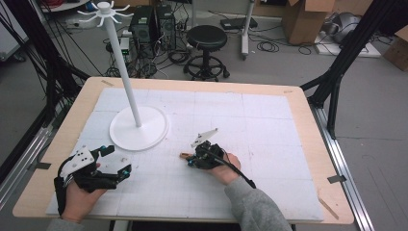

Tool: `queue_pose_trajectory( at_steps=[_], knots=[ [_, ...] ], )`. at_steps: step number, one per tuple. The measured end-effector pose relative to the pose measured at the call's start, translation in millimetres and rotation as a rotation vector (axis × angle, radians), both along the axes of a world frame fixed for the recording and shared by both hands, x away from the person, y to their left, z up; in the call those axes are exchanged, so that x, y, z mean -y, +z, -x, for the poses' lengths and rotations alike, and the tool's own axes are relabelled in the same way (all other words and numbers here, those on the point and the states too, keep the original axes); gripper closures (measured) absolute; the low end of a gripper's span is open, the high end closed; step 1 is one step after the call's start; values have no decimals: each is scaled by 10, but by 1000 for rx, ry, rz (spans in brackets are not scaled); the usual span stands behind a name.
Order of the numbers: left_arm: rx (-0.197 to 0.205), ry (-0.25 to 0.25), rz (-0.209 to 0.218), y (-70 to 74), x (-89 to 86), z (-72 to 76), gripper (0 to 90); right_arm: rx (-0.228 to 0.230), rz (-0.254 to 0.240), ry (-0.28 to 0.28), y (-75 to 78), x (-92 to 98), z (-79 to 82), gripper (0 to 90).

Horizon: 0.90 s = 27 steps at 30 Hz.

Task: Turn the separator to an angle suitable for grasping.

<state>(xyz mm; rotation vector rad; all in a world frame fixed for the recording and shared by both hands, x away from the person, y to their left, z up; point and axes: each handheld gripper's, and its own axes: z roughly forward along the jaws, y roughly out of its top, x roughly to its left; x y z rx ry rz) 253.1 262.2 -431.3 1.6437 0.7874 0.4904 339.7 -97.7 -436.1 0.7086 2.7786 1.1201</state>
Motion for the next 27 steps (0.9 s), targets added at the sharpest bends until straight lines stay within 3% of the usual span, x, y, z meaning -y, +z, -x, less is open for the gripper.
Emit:
queue_pose_trajectory(
  at_steps=[3,12,17,20,27],
  knots=[
    [4,-2,0,1,14,2,17,16,26,4,8,-34,-2,900],
    [5,-5,1,3,15,-1,17,9,15,6,2,-50,-36,900],
    [2,-4,6,0,16,-13,17,-12,-33,27,75,-12,-36,900],
    [2,-6,10,1,11,-13,17,17,-63,54,201,45,-25,892],
    [7,-6,14,12,5,0,17,55,-81,140,375,198,-22,694]
  ],
)
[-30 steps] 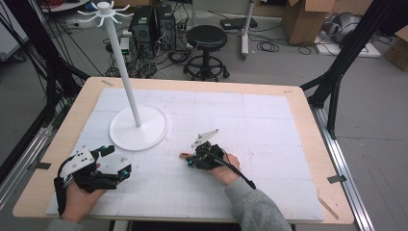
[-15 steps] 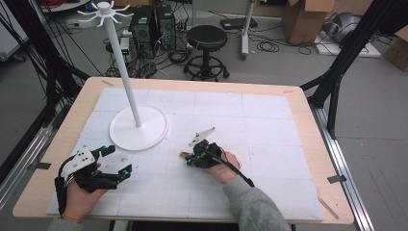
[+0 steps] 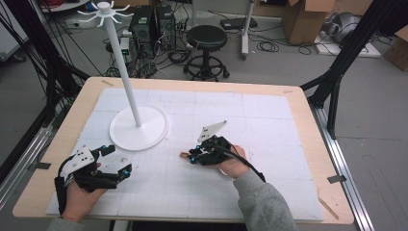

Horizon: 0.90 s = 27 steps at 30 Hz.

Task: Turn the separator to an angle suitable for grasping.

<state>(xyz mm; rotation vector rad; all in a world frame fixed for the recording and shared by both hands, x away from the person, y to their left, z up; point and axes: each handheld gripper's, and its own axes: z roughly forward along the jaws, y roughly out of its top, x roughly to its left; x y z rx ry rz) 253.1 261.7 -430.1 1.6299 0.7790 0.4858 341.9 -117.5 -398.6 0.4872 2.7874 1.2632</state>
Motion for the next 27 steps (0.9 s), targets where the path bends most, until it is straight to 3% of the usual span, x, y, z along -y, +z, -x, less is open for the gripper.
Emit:
queue_pose_trajectory(
  at_steps=[4,6,9,12,16,18,19,21,27],
  knots=[
    [-4,4,3,-5,-1,-6,17,-12,-8,40,55,82,-20,533],
    [-5,3,1,-5,-3,-13,18,-12,-13,30,82,118,-24,444],
    [-3,1,0,-4,2,-16,17,13,-10,35,134,161,-36,362],
    [-4,1,-1,-5,3,-17,17,26,9,48,168,206,-67,313],
    [-7,5,1,-3,0,-13,17,12,57,62,151,245,-74,116],
    [-4,3,2,-2,3,-13,17,43,97,55,140,253,-69,78],
    [-3,3,3,-1,6,-13,17,48,105,45,130,255,-77,9],
    [-3,3,-1,-2,10,-12,17,24,107,38,117,270,-93,4],
    [-3,2,3,-1,5,-13,17,18,133,70,71,284,-119,13]
  ],
)
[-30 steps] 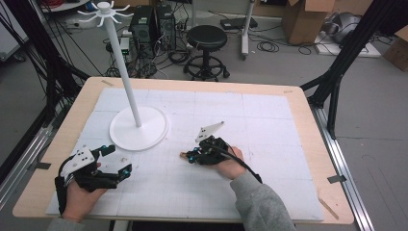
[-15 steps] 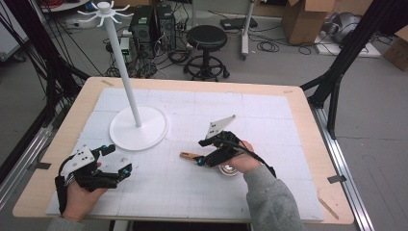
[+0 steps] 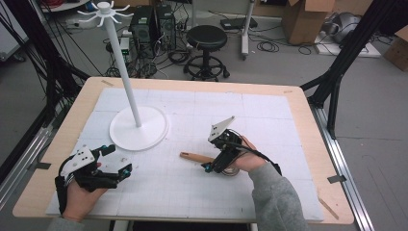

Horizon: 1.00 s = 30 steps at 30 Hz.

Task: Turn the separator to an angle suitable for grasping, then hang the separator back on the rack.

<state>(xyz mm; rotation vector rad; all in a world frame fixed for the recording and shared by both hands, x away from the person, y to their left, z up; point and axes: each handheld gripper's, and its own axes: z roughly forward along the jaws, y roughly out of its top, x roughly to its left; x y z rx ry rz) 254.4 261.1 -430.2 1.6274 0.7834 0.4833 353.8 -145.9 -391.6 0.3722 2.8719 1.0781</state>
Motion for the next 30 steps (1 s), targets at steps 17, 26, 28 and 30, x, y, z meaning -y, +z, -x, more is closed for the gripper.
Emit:
queue_pose_trajectory(
  at_steps=[17,26,28,30],
  knots=[
    [-10,-5,-6,-11,0,7,17,-65,98,23,-138,6,-86,175],
    [-14,0,-8,-13,-21,26,17,-71,164,17,-213,-3,-118,328],
    [-16,1,-9,-15,-28,29,17,-87,173,13,-219,3,-123,343],
    [-15,2,-5,-16,-32,32,17,-94,181,11,-229,12,-132,378]
  ],
)
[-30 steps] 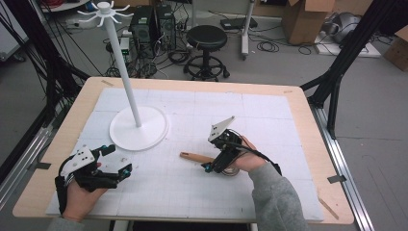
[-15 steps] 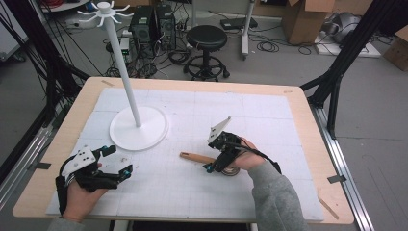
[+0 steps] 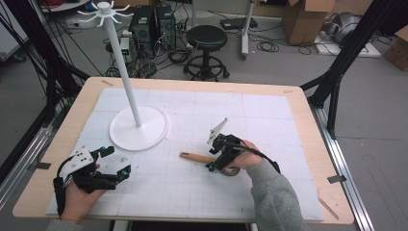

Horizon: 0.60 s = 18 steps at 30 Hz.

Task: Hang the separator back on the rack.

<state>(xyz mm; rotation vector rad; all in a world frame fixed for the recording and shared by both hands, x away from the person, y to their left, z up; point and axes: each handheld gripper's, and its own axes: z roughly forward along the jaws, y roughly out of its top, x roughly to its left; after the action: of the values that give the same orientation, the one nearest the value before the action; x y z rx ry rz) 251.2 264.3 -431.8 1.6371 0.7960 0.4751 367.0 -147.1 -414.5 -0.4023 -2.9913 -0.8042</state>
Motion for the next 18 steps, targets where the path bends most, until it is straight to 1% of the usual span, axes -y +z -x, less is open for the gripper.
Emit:
queue_pose_trajectory(
  at_steps=[4,5,10,18],
  knots=[
    [-2,3,2,-1,-11,3,17,-9,11,2,-2,4,0,452],
    [-3,4,2,-2,-12,2,17,-8,19,8,-4,6,-2,460],
    [-4,-1,-2,-1,-4,1,17,-14,45,5,-44,20,-7,489],
    [-4,-2,0,-1,-10,1,17,0,55,-5,-40,25,4,534]
  ],
)
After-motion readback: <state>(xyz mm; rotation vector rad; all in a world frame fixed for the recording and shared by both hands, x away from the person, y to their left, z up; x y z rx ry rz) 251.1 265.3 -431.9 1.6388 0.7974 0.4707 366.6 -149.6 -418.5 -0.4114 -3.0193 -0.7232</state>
